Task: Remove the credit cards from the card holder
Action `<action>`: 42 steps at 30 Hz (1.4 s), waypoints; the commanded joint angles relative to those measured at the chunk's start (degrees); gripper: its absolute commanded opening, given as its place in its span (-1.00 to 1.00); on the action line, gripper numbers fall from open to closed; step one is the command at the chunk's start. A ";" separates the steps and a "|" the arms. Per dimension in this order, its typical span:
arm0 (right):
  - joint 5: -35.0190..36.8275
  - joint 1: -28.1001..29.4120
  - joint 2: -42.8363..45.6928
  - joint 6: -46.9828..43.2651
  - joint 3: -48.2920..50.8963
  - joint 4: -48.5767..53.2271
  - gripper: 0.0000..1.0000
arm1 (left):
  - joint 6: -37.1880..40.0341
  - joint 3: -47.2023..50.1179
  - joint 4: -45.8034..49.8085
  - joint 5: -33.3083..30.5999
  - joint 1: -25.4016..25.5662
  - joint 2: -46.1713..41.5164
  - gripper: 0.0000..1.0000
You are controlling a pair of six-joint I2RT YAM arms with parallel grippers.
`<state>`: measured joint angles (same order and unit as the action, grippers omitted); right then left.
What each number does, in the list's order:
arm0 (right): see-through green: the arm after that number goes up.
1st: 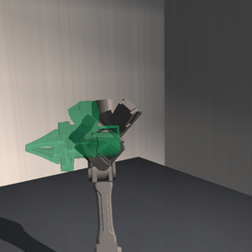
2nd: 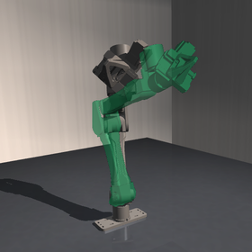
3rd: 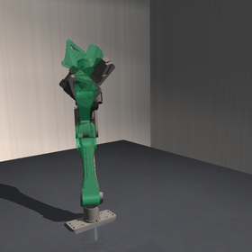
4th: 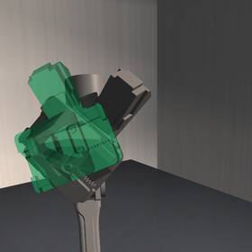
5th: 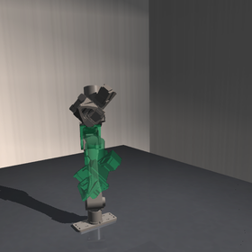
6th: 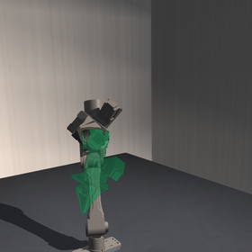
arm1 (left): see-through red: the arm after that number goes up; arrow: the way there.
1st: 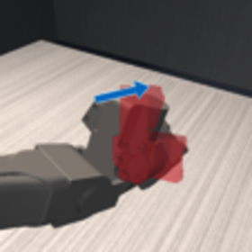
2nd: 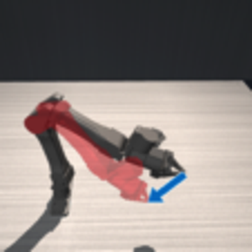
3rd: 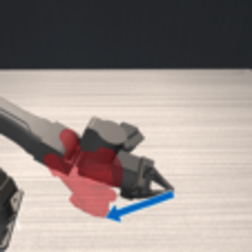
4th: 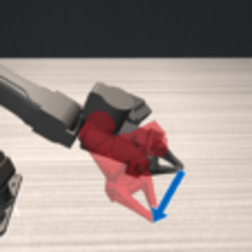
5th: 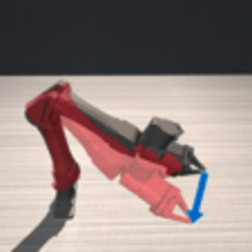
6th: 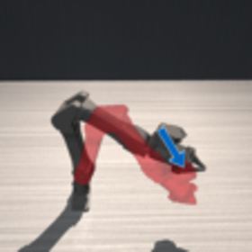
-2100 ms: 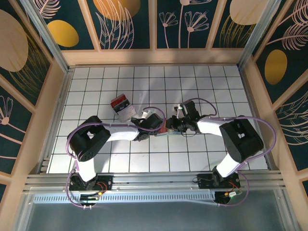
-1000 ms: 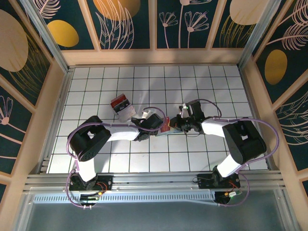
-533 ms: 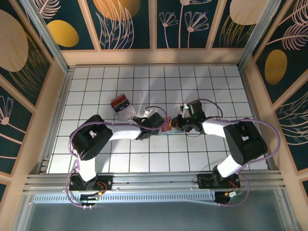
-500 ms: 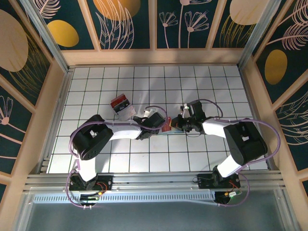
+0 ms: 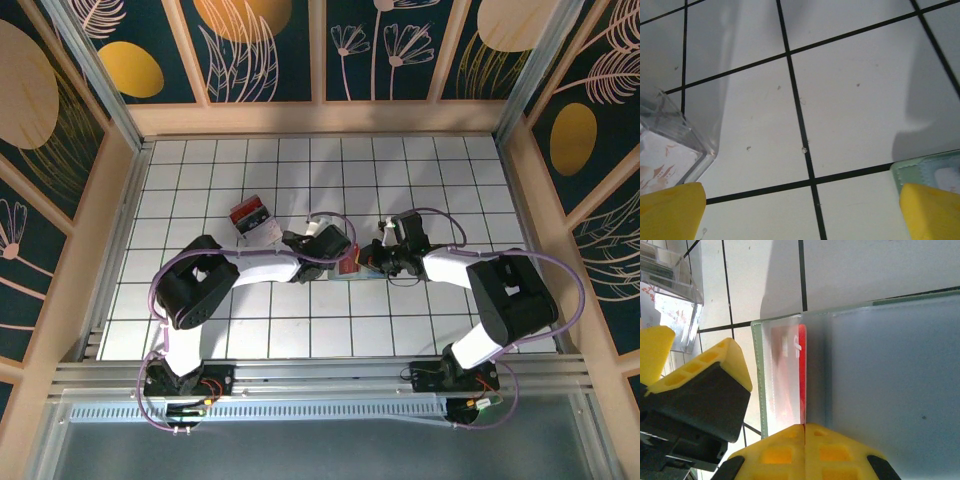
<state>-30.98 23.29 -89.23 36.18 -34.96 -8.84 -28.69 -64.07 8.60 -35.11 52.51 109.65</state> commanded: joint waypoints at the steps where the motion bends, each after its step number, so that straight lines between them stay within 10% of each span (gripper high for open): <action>1: 0.44 -0.30 0.73 -0.06 0.96 -0.39 -0.95 | 0.87 -1.40 0.34 1.99 0.04 -2.31 0.98; 36: -6.23 -3.50 1.63 2.65 3.04 -6.74 -0.78 | 1.39 -2.81 2.91 4.77 0.17 6.36 0.98; 42: -6.25 -3.92 1.54 3.06 3.23 -7.08 -1.00 | 1.18 -2.29 3.00 4.31 0.18 6.19 0.97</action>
<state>-35.66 19.81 -89.23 38.76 -32.18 -13.61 -27.70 -67.20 7.11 -29.17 52.84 113.54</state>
